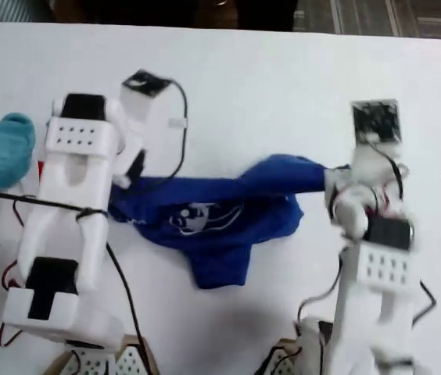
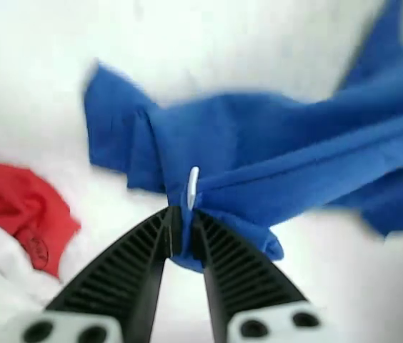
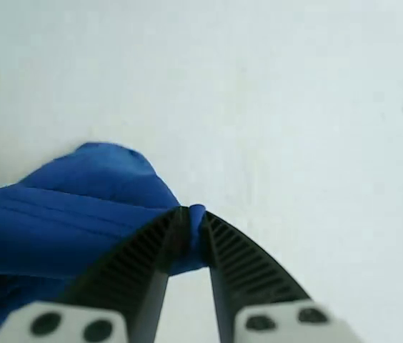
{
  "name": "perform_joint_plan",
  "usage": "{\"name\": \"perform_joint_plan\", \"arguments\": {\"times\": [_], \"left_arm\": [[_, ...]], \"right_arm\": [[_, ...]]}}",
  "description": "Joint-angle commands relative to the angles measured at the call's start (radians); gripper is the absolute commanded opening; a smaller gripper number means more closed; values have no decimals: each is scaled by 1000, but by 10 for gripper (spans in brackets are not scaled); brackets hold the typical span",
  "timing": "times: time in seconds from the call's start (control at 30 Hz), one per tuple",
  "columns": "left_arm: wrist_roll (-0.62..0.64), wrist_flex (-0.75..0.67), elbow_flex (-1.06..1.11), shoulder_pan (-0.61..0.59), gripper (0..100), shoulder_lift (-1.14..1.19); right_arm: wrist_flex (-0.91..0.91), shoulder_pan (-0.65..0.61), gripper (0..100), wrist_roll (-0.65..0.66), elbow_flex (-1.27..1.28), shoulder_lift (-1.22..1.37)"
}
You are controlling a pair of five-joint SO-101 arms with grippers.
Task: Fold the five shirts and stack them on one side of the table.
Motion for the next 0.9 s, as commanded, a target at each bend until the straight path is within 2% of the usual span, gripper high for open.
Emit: {"name": "perform_joint_plan", "arguments": {"times": [0.0,0.17,0.33,0.47,0.6,0.67,0.77,0.87], "left_arm": [[101,-68,-67,83,25,-8],[164,-150,-67,135,25,-8],[160,-164,-61,129,25,-3],[83,-189,21,163,27,55],[54,-249,41,196,28,153],[54,-281,39,204,56,184],[52,-293,39,216,155,196],[55,-239,-2,226,207,195]], "right_arm": [[-27,44,21,-41,46,-174],[-47,48,21,-64,106,-254],[-194,110,21,-54,207,-251],[-285,185,20,-46,285,-251],[-343,188,20,-18,339,-251],[-372,188,20,-15,358,-251],[-380,174,20,-12,368,-251],[-381,150,20,-12,387,-251]]}}
